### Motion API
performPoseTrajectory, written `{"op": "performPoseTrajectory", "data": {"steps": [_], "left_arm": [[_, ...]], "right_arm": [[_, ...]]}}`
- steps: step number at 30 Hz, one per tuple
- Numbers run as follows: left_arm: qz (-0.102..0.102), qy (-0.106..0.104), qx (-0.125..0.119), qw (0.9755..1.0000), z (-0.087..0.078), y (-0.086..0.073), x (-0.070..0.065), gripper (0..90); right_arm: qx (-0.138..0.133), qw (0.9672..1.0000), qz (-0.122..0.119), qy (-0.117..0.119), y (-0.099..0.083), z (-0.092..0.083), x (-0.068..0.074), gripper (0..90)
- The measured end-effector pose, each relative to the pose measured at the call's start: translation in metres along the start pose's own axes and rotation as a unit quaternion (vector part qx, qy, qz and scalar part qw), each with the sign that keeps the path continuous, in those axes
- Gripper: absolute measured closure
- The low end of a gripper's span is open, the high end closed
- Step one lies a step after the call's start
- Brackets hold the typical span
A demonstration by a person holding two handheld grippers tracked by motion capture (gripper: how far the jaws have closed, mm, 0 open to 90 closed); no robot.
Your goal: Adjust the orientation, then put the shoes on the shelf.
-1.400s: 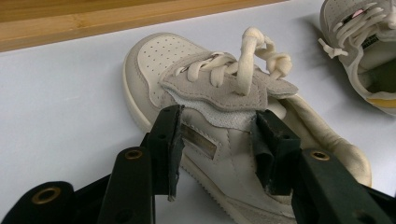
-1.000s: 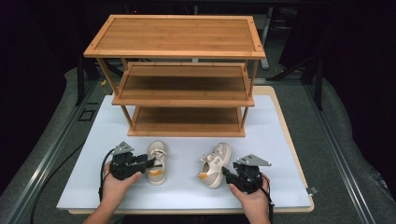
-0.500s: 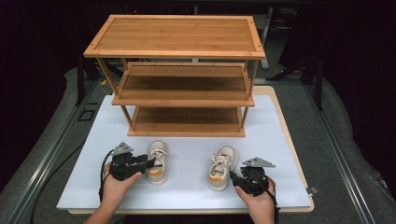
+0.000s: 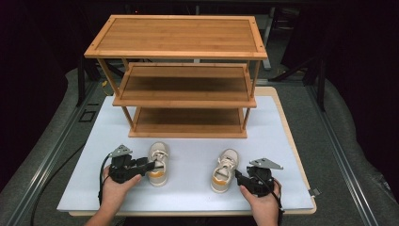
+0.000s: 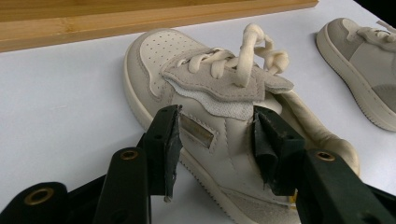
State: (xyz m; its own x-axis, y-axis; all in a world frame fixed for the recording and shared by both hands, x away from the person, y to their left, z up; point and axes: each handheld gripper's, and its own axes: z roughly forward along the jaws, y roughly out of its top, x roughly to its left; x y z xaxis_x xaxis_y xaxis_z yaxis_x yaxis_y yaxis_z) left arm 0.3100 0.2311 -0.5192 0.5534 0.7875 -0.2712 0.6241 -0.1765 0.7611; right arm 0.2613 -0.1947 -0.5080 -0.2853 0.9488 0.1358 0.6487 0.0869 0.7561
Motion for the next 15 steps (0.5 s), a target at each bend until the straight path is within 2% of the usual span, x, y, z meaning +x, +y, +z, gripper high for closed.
{"op": "performPoseTrajectory", "data": {"steps": [3,5,6,8,13,15], "left_arm": [[0.0,0.002,-0.002,1.0,0.001,0.0,0.0,52.9],[-0.003,0.002,-0.001,1.0,0.003,0.0,-0.001,52.4],[-0.002,0.003,0.0,1.0,0.003,0.0,-0.001,52.1],[-0.001,0.008,0.0,1.0,0.004,-0.001,-0.003,51.3],[-0.002,0.012,0.002,0.9999,0.004,-0.001,-0.004,49.2],[-0.004,0.017,0.002,0.9998,0.004,0.0,-0.004,47.7]], "right_arm": [[-0.039,0.9991,0.01,0.009,0.004,-0.009,0.003,50.4],[-0.063,0.9976,0.012,0.024,0.006,-0.015,0.007,50.3],[-0.067,0.9974,0.009,0.027,0.006,-0.016,0.009,50.2],[-0.062,0.9976,0.003,0.031,0.006,-0.014,0.014,49.6],[-0.028,0.9984,-0.008,0.047,0.001,0.001,0.026,47.1],[-0.019,0.9988,-0.017,0.043,-0.001,0.006,0.031,46.2]]}}
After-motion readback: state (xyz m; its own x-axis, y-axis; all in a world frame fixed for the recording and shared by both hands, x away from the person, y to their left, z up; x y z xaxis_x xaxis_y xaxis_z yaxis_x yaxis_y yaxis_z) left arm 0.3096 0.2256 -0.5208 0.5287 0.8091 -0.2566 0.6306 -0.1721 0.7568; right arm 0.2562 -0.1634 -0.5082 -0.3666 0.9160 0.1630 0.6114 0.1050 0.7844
